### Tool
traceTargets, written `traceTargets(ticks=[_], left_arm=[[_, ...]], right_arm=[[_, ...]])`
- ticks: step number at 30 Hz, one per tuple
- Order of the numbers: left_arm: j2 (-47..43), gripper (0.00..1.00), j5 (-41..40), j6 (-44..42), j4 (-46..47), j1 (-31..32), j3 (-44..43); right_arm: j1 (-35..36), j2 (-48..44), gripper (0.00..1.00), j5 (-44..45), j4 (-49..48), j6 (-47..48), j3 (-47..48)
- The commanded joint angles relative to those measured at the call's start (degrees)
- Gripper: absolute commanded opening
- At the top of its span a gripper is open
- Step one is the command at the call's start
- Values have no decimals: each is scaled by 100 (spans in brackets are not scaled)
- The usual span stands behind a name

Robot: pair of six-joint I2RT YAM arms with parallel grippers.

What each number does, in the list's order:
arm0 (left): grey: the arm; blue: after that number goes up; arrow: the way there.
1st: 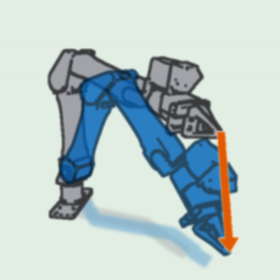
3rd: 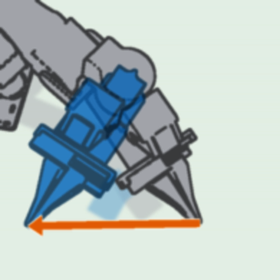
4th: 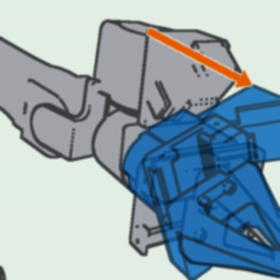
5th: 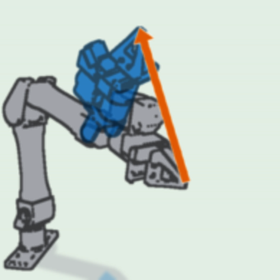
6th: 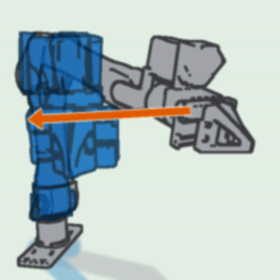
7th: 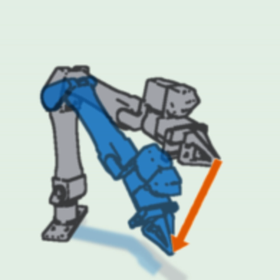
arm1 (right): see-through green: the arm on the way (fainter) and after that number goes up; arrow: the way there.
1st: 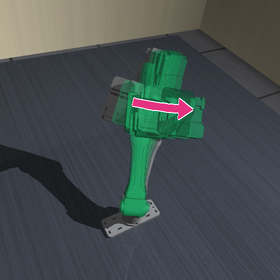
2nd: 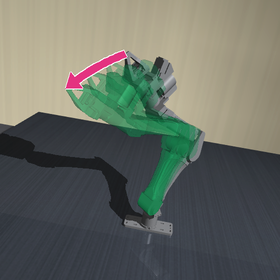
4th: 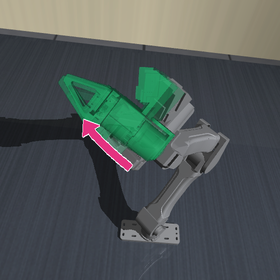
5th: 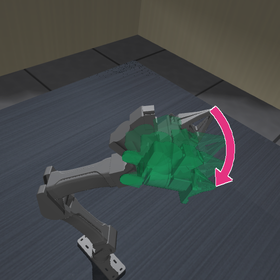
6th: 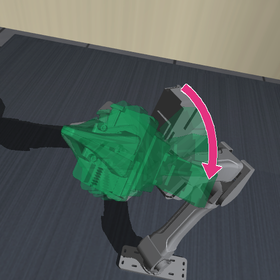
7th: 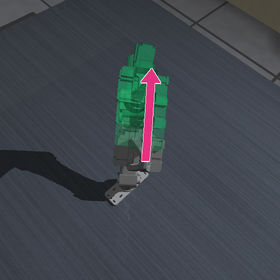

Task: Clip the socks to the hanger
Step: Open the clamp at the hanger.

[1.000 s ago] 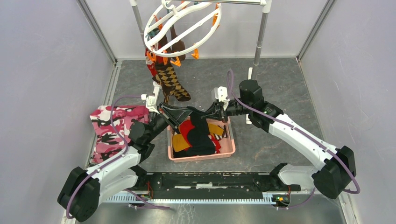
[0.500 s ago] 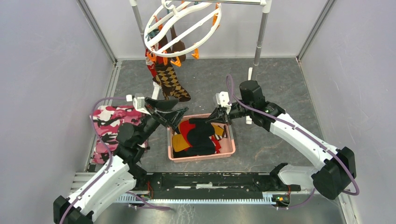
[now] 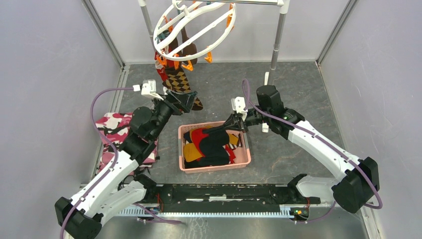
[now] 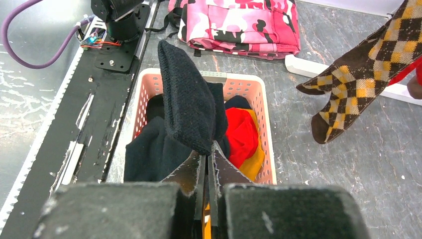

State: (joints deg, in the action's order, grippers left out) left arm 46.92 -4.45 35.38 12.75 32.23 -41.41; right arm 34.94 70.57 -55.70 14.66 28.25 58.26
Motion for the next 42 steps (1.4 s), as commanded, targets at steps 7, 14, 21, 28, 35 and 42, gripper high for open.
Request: traceTargets(ticks=[7, 14, 21, 28, 35, 42], left_arm=[[437, 74, -1670, 588, -1025, -15, -1209], [966, 73, -1839, 593, -1227, 53, -1803], [1322, 73, -2319, 466, -1242, 355, -2226], [1659, 72, -3151, -114, -1039, 805, -2498], [1810, 67, -3769, -783, -404, 1050, -2386], [1956, 69, -3896, -1244, 78, 1057, -2287]], right_arm=[[-39, 85, 0, -90, -174, -118, 45], [-40, 120, 0, -72, -182, -127, 54], [-53, 133, 0, -81, -174, -127, 50], [-53, 134, 0, -90, -156, -118, 63], [-52, 129, 0, -99, -136, -100, 63], [-49, 136, 0, -116, -108, -74, 67]])
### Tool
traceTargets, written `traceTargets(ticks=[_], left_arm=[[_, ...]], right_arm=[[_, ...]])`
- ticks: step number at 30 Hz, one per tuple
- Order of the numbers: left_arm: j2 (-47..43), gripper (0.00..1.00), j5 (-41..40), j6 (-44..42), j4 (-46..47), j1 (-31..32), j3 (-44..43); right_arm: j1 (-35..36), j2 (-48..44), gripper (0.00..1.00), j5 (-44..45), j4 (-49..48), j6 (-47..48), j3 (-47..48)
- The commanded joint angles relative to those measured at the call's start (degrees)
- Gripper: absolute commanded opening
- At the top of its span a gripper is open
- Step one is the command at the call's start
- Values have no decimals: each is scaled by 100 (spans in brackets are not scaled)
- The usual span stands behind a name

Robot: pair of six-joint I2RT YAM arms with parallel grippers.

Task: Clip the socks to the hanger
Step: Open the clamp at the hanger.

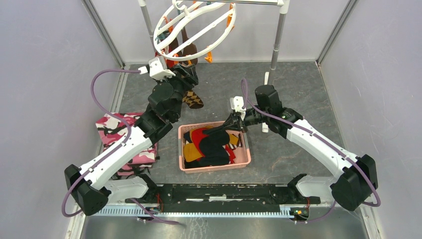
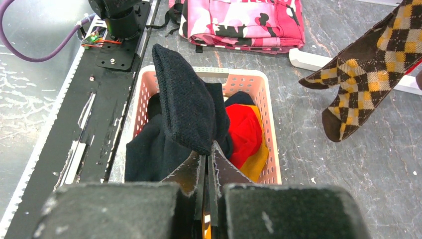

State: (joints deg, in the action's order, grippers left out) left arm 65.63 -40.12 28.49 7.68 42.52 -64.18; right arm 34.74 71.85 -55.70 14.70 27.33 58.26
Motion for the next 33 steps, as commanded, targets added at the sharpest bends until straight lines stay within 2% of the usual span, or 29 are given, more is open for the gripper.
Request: traceTargets(ticks=[1, 18, 33], left_arm=[[103, 69, -341, -572, 593, 28, -26], [541, 70, -819, -246, 293, 28, -524], [723, 66, -1038, -459, 434, 19, -655]], right_arm=[[-31, 4, 0, -116, -101, 18, 65], [-39, -24, 0, -143, -72, 43, 71], [-50, -31, 0, -169, -47, 62, 63]])
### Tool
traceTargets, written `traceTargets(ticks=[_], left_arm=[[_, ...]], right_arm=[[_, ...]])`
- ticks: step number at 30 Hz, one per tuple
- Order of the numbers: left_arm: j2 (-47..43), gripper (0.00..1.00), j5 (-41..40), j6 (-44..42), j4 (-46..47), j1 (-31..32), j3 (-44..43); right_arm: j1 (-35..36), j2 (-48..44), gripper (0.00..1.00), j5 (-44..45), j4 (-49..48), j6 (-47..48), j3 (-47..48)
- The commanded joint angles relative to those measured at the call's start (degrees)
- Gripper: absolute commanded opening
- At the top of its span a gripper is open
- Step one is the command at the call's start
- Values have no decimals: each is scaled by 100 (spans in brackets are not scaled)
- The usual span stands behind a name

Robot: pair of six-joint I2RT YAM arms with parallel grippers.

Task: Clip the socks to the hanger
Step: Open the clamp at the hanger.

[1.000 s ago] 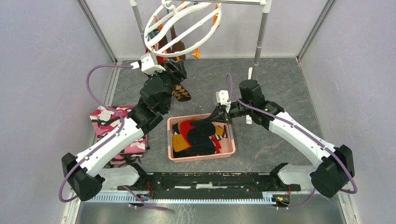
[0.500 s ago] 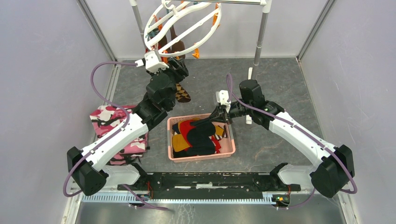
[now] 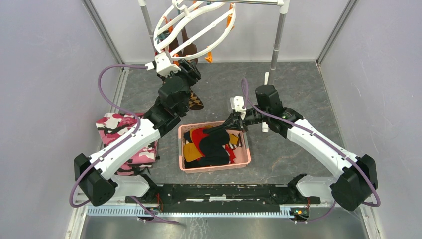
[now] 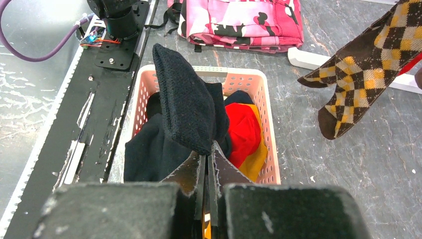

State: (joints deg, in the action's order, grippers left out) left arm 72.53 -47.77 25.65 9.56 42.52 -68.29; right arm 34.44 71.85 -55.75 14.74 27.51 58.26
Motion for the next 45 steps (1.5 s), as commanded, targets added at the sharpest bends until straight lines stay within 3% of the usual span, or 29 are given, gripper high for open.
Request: traceTargets(ticks=[1, 13, 25, 45], left_arm=[[35, 66, -295, -190, 249, 19, -252], [185, 68, -391, -226, 114, -71, -453], [-54, 61, -313, -192, 3, -234, -243], [-641, 71, 601, 90, -562, -816, 123]], right_arm=[[-22, -31, 0, -165, -50, 44, 59], [-20, -36, 0, -182, -46, 51, 62], [-27, -31, 0, -209, -23, 71, 54], [-39, 40, 0, -332, -7, 53, 62]])
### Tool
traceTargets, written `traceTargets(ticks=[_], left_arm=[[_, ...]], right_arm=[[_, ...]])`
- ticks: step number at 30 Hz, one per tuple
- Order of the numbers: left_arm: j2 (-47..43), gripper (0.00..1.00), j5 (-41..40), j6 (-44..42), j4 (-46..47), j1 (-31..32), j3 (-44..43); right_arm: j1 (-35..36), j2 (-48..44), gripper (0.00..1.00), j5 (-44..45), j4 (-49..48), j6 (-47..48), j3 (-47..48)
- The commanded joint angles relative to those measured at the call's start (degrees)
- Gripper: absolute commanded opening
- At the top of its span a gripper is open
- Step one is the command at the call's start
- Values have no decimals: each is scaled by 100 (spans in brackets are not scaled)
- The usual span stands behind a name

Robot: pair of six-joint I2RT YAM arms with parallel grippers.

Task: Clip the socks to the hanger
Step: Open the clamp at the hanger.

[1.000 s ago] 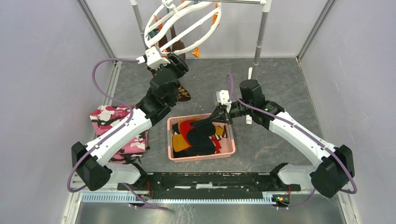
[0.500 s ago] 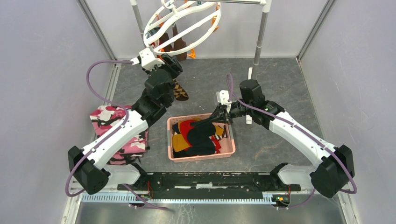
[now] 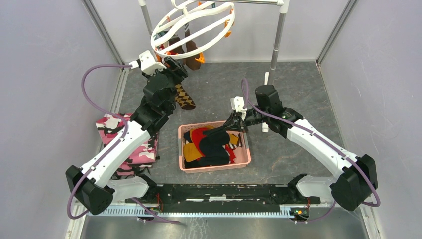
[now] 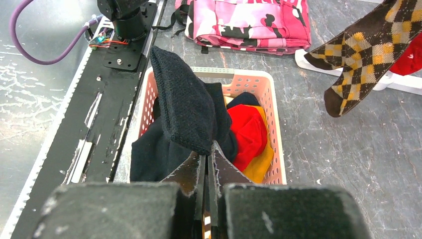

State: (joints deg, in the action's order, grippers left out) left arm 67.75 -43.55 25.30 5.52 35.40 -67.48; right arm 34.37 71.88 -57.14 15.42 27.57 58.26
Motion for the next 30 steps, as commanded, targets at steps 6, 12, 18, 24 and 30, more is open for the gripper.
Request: traceTargets(ticks=[6, 12, 18, 24, 30], left_arm=[[-229, 75, 489, 173, -374, -179, 33], [-354, 79, 716, 53, -516, -222, 56], [-411, 80, 1105, 46, -718, -296, 21], [-410, 83, 1498, 220, -850, -429, 20], [-462, 89, 1701, 266, -813, -532, 60]], right_arm=[[-41, 37, 0, -201, -68, 40, 62], [-42, 63, 0, -235, -60, 46, 70], [-44, 63, 0, -251, -59, 35, 69], [-54, 72, 0, -266, -58, 38, 64], [-62, 77, 0, -279, -45, 46, 71]])
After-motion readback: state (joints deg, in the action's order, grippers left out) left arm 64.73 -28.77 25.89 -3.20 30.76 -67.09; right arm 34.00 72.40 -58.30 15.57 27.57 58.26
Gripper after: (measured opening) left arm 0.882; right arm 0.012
